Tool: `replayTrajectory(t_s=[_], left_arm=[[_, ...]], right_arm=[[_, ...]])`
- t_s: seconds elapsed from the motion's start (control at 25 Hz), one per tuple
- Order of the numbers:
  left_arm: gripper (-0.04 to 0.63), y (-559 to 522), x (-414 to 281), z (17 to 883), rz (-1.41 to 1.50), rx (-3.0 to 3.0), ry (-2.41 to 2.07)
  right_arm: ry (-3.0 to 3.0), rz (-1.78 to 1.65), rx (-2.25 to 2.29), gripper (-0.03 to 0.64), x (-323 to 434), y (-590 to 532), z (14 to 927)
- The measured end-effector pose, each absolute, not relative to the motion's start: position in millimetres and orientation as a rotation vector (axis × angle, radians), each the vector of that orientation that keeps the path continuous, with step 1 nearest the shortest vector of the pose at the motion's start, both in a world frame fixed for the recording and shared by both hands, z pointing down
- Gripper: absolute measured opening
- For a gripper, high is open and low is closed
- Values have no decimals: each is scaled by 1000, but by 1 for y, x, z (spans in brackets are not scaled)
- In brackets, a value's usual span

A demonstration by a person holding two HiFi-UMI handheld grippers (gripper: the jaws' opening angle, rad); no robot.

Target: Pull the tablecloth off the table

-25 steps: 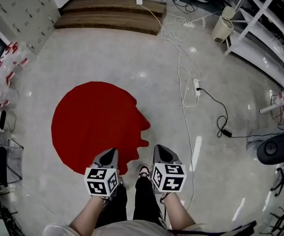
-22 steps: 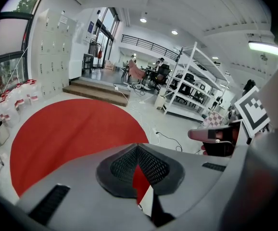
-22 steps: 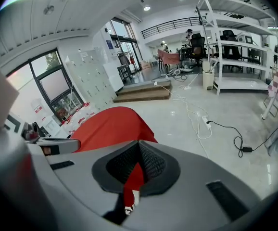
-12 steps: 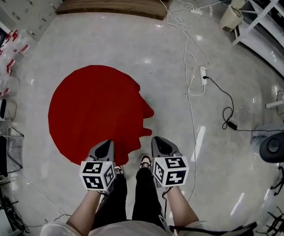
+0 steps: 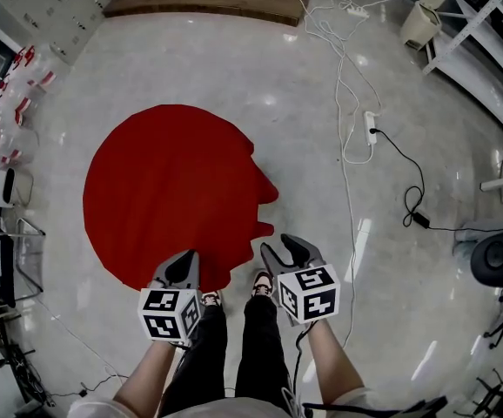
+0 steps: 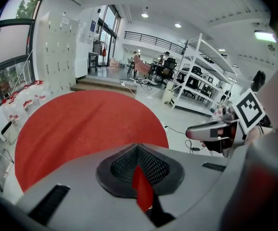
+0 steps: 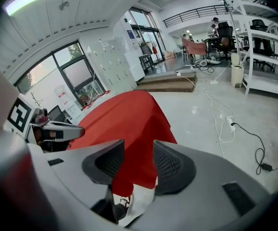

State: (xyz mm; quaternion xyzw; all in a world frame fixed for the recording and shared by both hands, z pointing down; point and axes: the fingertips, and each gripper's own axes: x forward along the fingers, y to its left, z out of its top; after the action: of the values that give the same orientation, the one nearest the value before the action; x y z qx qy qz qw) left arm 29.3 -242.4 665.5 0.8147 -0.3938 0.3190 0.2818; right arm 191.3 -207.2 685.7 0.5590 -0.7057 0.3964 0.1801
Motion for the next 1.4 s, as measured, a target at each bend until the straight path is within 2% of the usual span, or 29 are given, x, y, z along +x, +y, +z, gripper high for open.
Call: replayTrajectory(t_s=[0.28, 0.76, 1.04, 1.4], left_arm=[[17, -244, 25, 675, 857, 2143, -1057], [17, -257, 16, 676, 859, 2110, -1159], [17, -263, 7, 674, 857, 2077, -1193], [17, -263, 7, 675, 824, 2053, -1182]], right_arm=[[-2117, 1030, 1327, 267, 176, -213, 707], [-2228, 833, 915, 302, 148, -219, 748], [-2251, 693, 713, 301, 132, -228, 766], [-2284, 654, 748, 87, 126, -239, 760]])
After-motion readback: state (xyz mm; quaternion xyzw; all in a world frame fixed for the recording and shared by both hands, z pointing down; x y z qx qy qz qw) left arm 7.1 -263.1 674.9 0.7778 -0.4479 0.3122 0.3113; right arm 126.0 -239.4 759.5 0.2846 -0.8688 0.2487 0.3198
